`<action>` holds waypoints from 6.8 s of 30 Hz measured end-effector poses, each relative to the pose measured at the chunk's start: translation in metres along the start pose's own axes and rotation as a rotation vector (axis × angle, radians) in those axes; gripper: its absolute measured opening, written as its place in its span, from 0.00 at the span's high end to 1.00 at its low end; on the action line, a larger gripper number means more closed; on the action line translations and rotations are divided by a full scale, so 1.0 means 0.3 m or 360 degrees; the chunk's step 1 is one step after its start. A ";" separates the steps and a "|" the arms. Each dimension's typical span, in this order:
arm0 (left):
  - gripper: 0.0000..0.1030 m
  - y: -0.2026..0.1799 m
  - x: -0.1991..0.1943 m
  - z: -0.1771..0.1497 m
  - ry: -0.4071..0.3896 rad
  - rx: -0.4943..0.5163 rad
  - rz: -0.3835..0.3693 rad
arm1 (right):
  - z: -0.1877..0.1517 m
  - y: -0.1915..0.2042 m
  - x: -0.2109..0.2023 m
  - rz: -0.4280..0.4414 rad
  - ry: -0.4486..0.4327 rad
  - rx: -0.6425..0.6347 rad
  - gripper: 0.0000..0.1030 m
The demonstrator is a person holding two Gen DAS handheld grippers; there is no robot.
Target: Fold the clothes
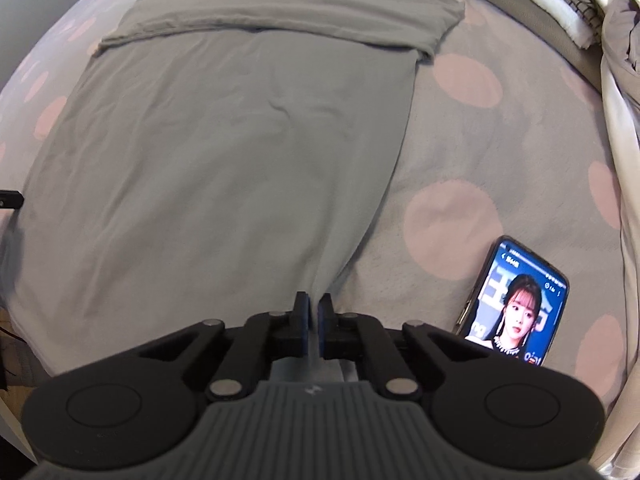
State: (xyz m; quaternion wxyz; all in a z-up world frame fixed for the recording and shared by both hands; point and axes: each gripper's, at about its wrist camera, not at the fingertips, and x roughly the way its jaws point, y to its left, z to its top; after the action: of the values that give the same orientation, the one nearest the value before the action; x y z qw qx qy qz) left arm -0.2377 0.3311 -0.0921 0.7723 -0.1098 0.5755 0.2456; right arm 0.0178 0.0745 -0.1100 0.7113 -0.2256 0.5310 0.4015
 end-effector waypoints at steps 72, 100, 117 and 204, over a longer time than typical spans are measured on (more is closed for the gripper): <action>0.70 -0.253 -0.028 -0.208 -0.0290 0.1268 0.0391 | -0.258 0.254 0.017 -0.0416 -0.0208 -0.1425 0.62; 0.99 -0.195 -0.091 -0.155 -0.0494 0.1182 0.0529 | -0.271 0.262 -0.041 -0.0949 -0.0554 -0.1830 0.95; 1.00 -0.018 -0.624 0.050 -0.0843 0.0598 0.0305 | -0.051 0.276 -0.537 -0.0896 -0.0906 -0.1275 0.96; 0.98 -0.053 0.140 0.205 -0.0421 0.0819 0.0302 | 0.327 -0.169 0.103 -0.0155 -0.0194 -0.0117 0.95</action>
State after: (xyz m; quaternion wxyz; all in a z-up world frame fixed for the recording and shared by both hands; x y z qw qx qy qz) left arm -0.1692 0.3558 -0.1141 0.8165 0.1766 0.5211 0.1748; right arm 0.1187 0.1288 -0.1116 0.7522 -0.2524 0.4600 0.3986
